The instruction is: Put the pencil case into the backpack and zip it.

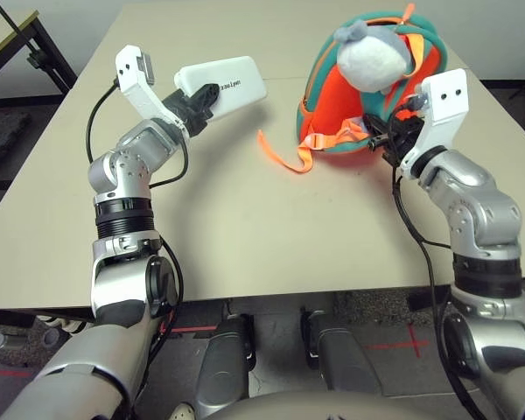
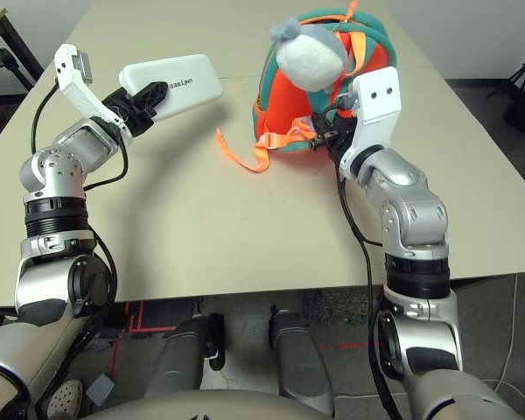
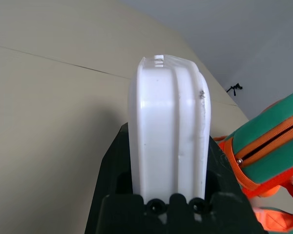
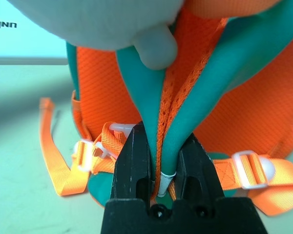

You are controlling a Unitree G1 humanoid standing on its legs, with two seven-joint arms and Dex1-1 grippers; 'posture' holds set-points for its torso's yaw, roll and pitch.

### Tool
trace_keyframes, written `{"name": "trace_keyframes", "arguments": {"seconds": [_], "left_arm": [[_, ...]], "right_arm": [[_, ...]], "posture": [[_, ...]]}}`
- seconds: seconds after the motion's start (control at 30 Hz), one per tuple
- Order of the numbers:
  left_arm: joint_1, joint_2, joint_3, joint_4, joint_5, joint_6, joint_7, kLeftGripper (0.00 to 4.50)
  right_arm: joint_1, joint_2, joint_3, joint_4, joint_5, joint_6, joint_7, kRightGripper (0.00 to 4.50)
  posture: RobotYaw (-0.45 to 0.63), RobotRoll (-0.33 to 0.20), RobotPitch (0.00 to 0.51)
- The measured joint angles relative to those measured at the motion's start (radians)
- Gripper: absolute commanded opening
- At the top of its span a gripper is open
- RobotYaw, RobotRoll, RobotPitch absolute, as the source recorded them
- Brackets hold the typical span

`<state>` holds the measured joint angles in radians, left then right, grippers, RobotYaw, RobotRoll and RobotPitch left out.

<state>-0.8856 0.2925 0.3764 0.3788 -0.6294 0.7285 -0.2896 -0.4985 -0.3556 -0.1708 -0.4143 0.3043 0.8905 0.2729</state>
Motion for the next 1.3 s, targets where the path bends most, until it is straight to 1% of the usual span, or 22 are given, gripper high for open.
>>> {"name": "trace_keyframes", "arguments": {"seconds": [0.17,0.3,0.4,0.5,0.63,0.8,1.03,1.2,1.3], "left_arm": [[-0.005,0.000,-0.005,0.037,0.003,-0.007,-0.010,1.27],[-0.011,0.000,-0.006,0.052,0.003,-0.014,-0.018,1.27],[-0.014,0.000,-0.007,0.065,0.004,-0.022,-0.023,1.27],[-0.014,0.000,-0.009,0.068,0.006,-0.024,-0.028,1.27],[-0.021,0.000,-0.019,0.068,0.007,-0.027,-0.038,1.27],[-0.052,0.013,-0.027,0.068,0.008,-0.032,-0.059,1.27],[-0.086,0.058,-0.082,0.028,0.013,-0.046,-0.175,1.27],[-0.124,0.089,-0.092,-0.041,-0.017,-0.012,-0.273,1.27],[-0.130,0.098,-0.083,-0.064,-0.075,0.040,-0.322,1.27]], "right_arm": [[0.008,-0.063,-0.006,-0.100,0.046,0.100,0.007,0.38],[0.018,-0.087,-0.019,-0.145,0.077,0.145,0.012,0.38],[0.078,-0.088,-0.016,-0.170,0.077,0.138,0.011,0.38],[0.142,-0.069,0.016,-0.170,0.057,0.086,0.002,0.38],[0.178,-0.056,0.059,-0.152,0.023,0.014,-0.009,0.38],[0.174,-0.040,0.084,-0.108,-0.003,-0.041,-0.016,0.38],[0.155,-0.031,0.105,-0.053,-0.028,-0.087,-0.015,0.38],[0.144,-0.031,0.122,-0.010,-0.045,-0.125,-0.006,0.38],[0.134,-0.032,0.133,0.026,-0.057,-0.155,0.005,0.38]], "posture": [[-0.14,0.000,0.175],[-0.14,0.000,0.173],[-0.14,0.000,0.169],[-0.14,0.000,0.168],[-0.13,0.000,0.164],[-0.12,0.000,0.164],[-0.12,0.000,0.162],[-0.13,0.000,0.164],[-0.13,0.000,0.163]]}}
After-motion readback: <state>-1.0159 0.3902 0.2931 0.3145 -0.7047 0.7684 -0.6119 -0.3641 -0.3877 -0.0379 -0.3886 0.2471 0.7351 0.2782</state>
